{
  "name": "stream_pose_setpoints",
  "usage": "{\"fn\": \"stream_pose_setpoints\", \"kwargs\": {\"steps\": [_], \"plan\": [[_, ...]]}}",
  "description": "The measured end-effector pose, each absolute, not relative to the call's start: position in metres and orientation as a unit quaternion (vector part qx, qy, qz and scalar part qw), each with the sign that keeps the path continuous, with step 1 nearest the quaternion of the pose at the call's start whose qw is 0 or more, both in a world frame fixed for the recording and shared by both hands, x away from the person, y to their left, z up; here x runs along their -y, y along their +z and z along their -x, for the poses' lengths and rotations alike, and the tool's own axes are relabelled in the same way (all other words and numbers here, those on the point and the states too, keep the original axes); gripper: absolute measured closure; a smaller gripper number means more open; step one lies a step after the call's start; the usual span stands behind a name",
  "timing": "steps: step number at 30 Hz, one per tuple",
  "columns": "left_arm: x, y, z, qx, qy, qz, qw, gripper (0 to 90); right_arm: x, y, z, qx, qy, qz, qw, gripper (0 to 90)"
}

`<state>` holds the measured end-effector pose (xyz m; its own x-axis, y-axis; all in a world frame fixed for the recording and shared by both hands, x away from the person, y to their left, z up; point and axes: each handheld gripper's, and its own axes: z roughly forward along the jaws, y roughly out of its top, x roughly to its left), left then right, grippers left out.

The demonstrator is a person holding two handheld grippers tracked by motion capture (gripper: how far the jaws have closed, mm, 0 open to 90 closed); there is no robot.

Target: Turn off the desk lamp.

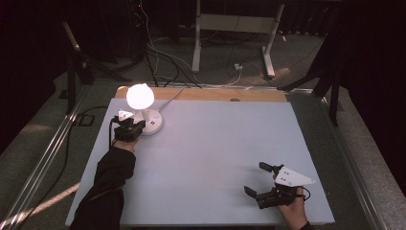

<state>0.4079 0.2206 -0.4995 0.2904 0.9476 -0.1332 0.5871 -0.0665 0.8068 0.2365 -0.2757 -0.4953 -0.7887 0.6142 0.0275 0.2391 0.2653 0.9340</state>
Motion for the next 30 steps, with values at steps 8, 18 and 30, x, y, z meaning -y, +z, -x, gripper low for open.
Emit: {"fn": "stream_pose_setpoints", "kwargs": {"steps": [8,18,30], "plan": [[-0.2188,-0.5033,-0.4114,-0.557,0.214,-0.696,0.399,90.0,0.2757,-0.4954,-0.2365,-0.777,0.540,-0.275,0.174,0.0],[-0.2185,-0.5046,-0.4130,-0.555,0.210,-0.699,0.400,90.0,0.2760,-0.4948,-0.2360,-0.775,0.542,-0.276,0.174,0.0],[-0.2174,-0.5079,-0.4150,-0.550,0.204,-0.708,0.393,90.0,0.2760,-0.4952,-0.2362,-0.776,0.540,-0.276,0.175,0.0]]}}
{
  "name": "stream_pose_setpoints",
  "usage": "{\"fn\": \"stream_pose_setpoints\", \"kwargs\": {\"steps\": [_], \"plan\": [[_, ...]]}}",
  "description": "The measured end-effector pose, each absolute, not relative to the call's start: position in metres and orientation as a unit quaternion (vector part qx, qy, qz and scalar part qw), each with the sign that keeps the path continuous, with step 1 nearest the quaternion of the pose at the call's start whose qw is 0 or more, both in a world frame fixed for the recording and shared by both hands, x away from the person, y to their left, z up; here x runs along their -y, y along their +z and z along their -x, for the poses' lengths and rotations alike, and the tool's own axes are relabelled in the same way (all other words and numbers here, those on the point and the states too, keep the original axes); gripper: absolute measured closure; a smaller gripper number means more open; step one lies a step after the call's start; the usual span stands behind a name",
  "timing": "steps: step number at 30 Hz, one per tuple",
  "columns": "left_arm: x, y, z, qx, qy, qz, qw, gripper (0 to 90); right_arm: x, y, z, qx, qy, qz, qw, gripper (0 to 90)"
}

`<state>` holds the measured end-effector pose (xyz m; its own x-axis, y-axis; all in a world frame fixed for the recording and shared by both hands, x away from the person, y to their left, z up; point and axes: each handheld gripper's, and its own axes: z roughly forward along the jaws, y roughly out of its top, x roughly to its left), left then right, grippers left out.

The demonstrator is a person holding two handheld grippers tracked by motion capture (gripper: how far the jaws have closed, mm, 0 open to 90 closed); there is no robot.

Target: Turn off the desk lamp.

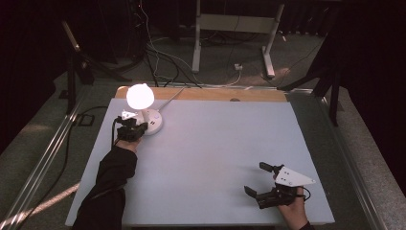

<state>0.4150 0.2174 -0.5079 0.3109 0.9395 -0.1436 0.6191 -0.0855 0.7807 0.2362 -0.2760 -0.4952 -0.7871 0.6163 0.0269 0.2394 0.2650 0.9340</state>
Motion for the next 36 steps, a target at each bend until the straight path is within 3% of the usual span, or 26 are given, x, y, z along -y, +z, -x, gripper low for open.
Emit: {"fn": "stream_pose_setpoints", "kwargs": {"steps": [36], "plan": [[-0.216,-0.500,-0.417,-0.558,0.201,-0.710,0.379,90.0,0.276,-0.495,-0.236,-0.776,0.539,-0.276,0.175,0.0]]}}
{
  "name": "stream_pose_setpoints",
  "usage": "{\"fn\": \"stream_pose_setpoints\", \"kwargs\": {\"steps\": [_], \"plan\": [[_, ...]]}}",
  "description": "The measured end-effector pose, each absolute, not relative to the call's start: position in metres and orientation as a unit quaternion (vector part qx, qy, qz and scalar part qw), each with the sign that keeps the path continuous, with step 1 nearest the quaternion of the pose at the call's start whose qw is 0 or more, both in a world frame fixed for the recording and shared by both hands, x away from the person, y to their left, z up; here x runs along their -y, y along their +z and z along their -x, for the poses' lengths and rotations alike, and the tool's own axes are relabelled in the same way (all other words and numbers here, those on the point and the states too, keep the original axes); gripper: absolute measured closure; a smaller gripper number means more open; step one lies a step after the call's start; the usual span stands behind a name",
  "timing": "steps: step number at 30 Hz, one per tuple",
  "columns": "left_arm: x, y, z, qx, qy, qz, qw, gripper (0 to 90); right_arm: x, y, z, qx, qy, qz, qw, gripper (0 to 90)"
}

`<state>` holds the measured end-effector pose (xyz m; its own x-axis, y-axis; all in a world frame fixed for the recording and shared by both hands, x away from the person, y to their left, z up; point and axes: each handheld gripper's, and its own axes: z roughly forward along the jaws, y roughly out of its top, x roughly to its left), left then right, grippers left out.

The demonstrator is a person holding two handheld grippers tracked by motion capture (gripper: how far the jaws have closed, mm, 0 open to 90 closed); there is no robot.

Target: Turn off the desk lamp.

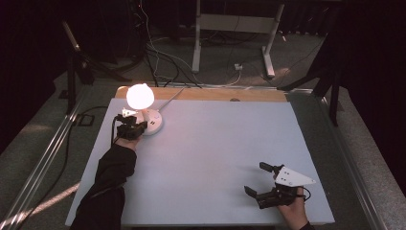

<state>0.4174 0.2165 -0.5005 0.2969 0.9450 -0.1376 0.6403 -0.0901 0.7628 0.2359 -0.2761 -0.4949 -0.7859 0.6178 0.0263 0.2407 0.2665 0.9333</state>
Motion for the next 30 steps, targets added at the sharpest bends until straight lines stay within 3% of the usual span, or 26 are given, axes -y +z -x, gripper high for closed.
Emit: {"fn": "stream_pose_setpoints", "kwargs": {"steps": [16,30], "plan": [[-0.2162,-0.5050,-0.4176,-0.560,0.219,-0.713,0.361,90.0,0.2755,-0.4951,-0.2357,-0.778,0.538,-0.275,0.175,0.0],[-0.2134,-0.5012,-0.4186,-0.547,0.204,-0.720,0.374,90.0,0.2761,-0.4951,-0.2358,-0.777,0.538,-0.277,0.175,0.0]]}}
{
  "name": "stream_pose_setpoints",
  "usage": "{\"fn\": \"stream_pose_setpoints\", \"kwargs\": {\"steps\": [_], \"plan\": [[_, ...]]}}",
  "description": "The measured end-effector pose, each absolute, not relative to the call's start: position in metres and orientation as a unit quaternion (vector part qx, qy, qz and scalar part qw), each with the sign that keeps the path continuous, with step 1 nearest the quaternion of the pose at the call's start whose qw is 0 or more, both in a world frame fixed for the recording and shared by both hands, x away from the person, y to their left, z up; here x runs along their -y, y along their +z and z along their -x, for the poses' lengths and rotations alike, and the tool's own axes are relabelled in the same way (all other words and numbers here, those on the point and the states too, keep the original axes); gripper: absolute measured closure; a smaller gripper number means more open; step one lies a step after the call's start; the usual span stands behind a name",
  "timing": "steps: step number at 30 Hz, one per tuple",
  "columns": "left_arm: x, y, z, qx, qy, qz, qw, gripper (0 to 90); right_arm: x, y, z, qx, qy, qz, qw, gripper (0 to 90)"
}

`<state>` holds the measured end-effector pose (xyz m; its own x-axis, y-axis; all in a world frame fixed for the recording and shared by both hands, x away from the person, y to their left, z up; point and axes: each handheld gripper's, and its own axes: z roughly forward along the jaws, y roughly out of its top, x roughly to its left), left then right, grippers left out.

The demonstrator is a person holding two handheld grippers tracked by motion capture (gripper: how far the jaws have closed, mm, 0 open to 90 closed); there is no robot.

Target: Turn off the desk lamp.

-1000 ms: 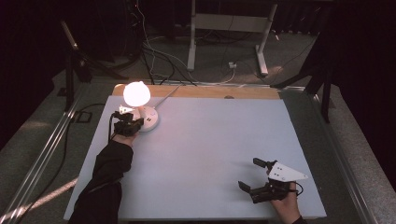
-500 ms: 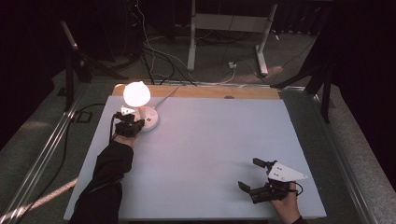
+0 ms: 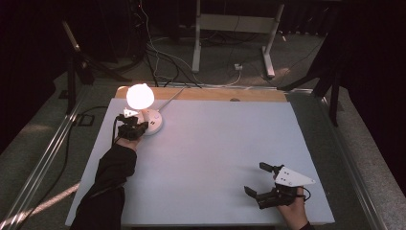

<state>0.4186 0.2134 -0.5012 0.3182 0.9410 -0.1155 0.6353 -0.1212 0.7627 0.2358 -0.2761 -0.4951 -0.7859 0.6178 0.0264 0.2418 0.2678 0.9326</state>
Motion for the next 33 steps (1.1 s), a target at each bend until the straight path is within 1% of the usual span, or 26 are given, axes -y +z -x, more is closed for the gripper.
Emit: {"fn": "stream_pose_setpoints", "kwargs": {"steps": [7,11,18,28,30,33], "plan": [[-0.2151,-0.5030,-0.4192,-0.548,0.201,-0.722,0.371,90.0,0.2763,-0.4950,-0.2358,-0.777,0.538,-0.277,0.175,0.0],[-0.2105,-0.5033,-0.4199,-0.537,0.195,-0.734,0.368,90.0,0.2759,-0.4951,-0.2358,-0.777,0.538,-0.276,0.175,0.0],[-0.2085,-0.5040,-0.4198,-0.535,0.202,-0.734,0.367,90.0,0.2763,-0.4950,-0.2353,-0.777,0.538,-0.276,0.175,0.0],[-0.2122,-0.5040,-0.4191,-0.545,0.199,-0.724,0.372,90.0,0.2757,-0.4954,-0.2355,-0.778,0.537,-0.276,0.173,0.0],[-0.2122,-0.5056,-0.4180,-0.539,0.205,-0.725,0.376,90.0,0.2756,-0.4950,-0.2351,-0.778,0.536,-0.276,0.174,0.0],[-0.2165,-0.5084,-0.4165,-0.544,0.191,-0.715,0.395,90.0,0.2761,-0.4949,-0.2345,-0.778,0.537,-0.275,0.175,0.0]]}}
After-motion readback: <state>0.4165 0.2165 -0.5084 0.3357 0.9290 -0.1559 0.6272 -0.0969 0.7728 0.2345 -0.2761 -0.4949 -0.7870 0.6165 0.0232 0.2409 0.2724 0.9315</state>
